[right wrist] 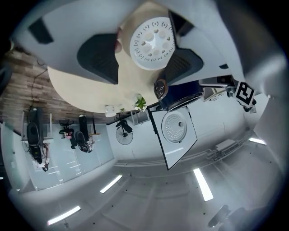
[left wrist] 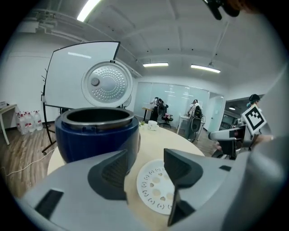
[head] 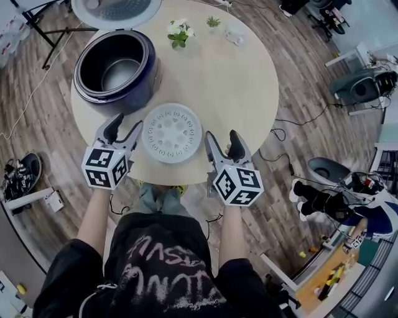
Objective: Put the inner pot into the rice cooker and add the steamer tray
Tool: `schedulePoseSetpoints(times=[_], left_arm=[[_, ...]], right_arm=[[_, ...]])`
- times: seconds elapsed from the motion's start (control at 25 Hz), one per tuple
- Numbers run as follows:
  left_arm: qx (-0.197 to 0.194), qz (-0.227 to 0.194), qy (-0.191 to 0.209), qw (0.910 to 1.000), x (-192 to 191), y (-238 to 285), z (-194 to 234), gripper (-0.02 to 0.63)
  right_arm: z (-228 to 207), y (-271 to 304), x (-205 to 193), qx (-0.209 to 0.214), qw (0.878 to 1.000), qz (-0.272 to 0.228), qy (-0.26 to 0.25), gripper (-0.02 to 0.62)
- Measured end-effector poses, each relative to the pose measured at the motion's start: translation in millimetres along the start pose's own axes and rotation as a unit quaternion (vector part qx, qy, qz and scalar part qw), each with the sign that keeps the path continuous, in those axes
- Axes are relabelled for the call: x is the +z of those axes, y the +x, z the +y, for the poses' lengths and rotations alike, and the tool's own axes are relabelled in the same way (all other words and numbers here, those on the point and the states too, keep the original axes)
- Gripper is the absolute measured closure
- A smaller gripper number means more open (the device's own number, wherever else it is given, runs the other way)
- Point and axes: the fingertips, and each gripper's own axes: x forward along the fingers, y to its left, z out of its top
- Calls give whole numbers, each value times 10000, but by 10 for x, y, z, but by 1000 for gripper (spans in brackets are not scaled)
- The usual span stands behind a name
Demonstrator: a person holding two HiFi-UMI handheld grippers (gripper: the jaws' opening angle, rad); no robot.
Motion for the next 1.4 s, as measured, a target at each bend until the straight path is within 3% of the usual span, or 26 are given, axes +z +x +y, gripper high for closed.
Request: schedulePoseSetpoints(times=[0.4,0.72,1.0,1.4], left_arm=[[-2,767,-247,9968,-597,302,71,365],[39,1516,-628,9864,-1129,499,117,377],[101,1783,-844,9803,-1399,565,158,394],[48,1856,-961,9779,-1519,687,112,441]], right_arm=[[-106,306,-708,2,9946,991,301,281],[-131,516,-1136,0,9856,1637,430,298],[-226,666,-1414,-149,9787,1987,496,321],[-305,751,-1642,-344,9716,2263,608,375]])
